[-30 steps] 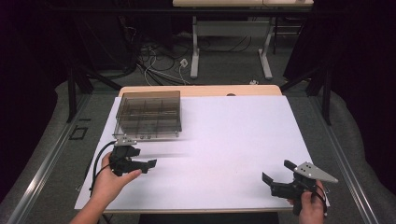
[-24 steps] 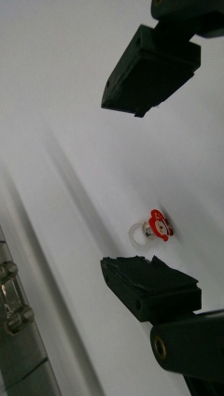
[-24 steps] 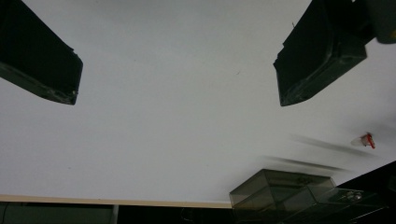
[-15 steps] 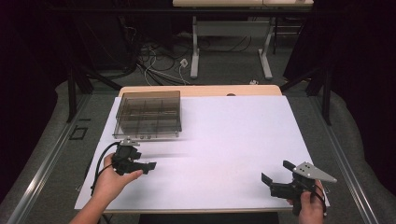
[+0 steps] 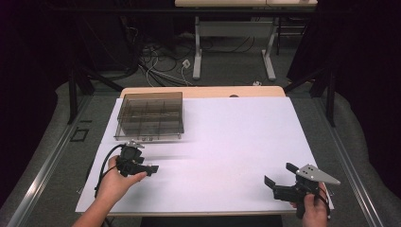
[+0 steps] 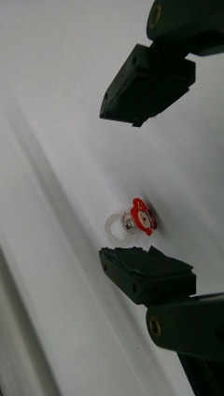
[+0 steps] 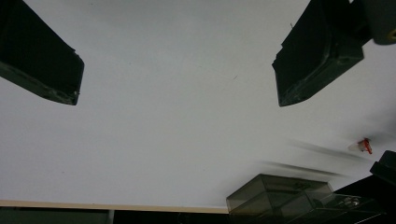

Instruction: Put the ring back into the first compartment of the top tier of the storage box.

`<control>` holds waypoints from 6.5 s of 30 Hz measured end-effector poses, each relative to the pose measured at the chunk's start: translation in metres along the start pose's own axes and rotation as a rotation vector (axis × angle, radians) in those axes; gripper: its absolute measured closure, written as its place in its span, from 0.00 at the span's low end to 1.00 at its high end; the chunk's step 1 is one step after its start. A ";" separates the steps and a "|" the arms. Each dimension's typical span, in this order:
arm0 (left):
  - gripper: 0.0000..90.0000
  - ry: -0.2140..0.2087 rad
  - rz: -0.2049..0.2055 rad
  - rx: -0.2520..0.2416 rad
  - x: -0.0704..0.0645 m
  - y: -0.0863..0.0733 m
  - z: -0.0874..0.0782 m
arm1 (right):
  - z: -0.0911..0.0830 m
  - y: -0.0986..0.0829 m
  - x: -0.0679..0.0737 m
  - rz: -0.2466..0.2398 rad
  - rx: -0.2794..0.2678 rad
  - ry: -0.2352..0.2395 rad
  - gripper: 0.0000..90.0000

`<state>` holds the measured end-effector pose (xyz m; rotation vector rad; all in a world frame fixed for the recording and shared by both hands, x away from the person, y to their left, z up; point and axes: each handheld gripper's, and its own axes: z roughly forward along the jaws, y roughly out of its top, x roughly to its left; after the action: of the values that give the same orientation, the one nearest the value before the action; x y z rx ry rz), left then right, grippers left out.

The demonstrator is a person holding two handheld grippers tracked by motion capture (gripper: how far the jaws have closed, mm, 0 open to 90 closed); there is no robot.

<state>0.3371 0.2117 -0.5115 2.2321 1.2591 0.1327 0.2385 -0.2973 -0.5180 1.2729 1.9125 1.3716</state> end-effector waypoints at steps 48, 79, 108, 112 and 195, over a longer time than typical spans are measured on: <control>0.56 0.035 -0.175 0.098 0.014 0.004 0.012 | 0.002 -0.001 0.001 -0.004 0.008 0.011 0.02; 0.74 0.066 -0.170 0.134 0.017 0.004 0.017 | 0.002 -0.001 0.001 -0.005 0.007 0.012 0.02; 0.75 0.052 -0.202 0.102 0.019 0.006 0.008 | 0.002 -0.001 0.001 -0.005 0.010 0.007 0.02; 0.75 0.048 -0.204 0.087 0.020 0.004 0.006 | 0.002 -0.001 0.000 -0.009 0.010 0.009 0.02; 0.75 0.098 -0.167 -0.389 0.013 0.032 -0.081 | 0.003 -0.002 0.001 -0.006 0.014 0.010 0.02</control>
<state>0.3406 0.2438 -0.4296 1.8007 1.3360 0.3917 0.2396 -0.2958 -0.5203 1.2679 1.9346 1.3662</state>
